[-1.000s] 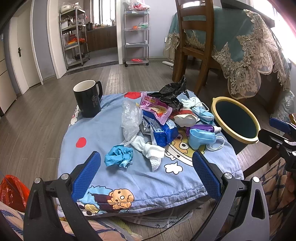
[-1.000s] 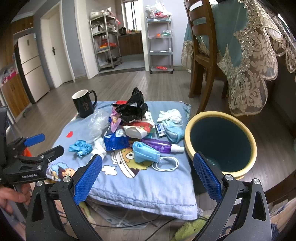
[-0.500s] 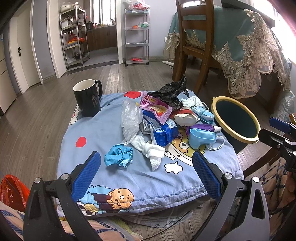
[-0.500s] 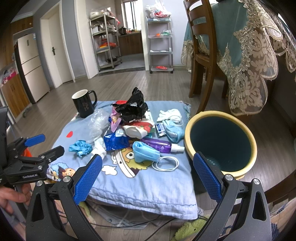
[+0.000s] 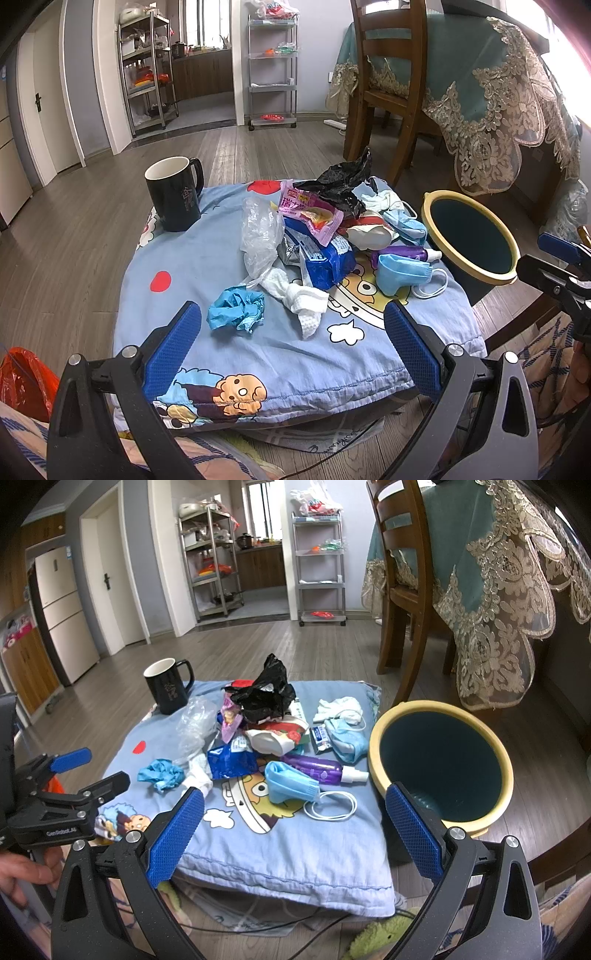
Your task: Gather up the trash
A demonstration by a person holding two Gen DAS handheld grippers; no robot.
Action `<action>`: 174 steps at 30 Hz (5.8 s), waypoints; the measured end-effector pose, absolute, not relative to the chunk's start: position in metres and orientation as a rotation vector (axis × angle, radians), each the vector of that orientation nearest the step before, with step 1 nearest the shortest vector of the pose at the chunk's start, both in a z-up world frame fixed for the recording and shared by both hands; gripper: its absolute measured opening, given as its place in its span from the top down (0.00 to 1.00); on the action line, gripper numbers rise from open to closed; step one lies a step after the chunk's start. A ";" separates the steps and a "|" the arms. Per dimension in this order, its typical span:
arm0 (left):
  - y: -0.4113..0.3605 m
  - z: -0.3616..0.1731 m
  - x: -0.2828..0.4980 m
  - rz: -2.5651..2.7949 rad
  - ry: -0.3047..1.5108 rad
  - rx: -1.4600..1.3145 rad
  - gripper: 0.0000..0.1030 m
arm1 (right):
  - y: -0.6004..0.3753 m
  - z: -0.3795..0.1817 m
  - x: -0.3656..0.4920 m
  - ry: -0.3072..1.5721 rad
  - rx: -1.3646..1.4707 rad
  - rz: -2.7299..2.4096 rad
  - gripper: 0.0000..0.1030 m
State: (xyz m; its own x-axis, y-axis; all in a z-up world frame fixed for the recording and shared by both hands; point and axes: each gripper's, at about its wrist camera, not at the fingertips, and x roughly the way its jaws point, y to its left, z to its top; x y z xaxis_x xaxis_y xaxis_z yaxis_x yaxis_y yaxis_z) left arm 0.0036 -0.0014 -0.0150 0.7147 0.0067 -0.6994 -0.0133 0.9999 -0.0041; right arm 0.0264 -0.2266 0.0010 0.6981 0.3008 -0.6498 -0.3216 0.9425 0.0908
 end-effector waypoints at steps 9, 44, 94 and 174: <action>-0.001 -0.019 0.003 0.019 0.784 -0.014 0.06 | -0.228 0.002 0.028 0.722 -0.029 0.346 0.05; 0.090 -0.113 0.104 0.113 1.201 -0.296 0.83 | -0.180 -0.038 0.075 0.979 0.034 0.496 0.15; 0.062 0.048 0.144 -0.119 0.819 -0.297 0.83 | -0.147 -0.011 0.094 0.934 -0.073 0.621 0.73; -0.149 0.011 0.216 -0.533 0.917 -0.053 0.33 | -0.388 -0.051 0.141 0.936 0.508 -0.102 0.57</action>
State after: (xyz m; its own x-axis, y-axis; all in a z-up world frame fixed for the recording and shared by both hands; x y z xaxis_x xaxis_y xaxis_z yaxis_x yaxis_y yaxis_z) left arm 0.2162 -0.1487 0.0112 0.4887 -0.4604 -0.7411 0.4158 0.8697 -0.2661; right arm 0.1414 -0.3877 -0.0506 0.5976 0.1323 -0.7908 0.2997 0.8779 0.3734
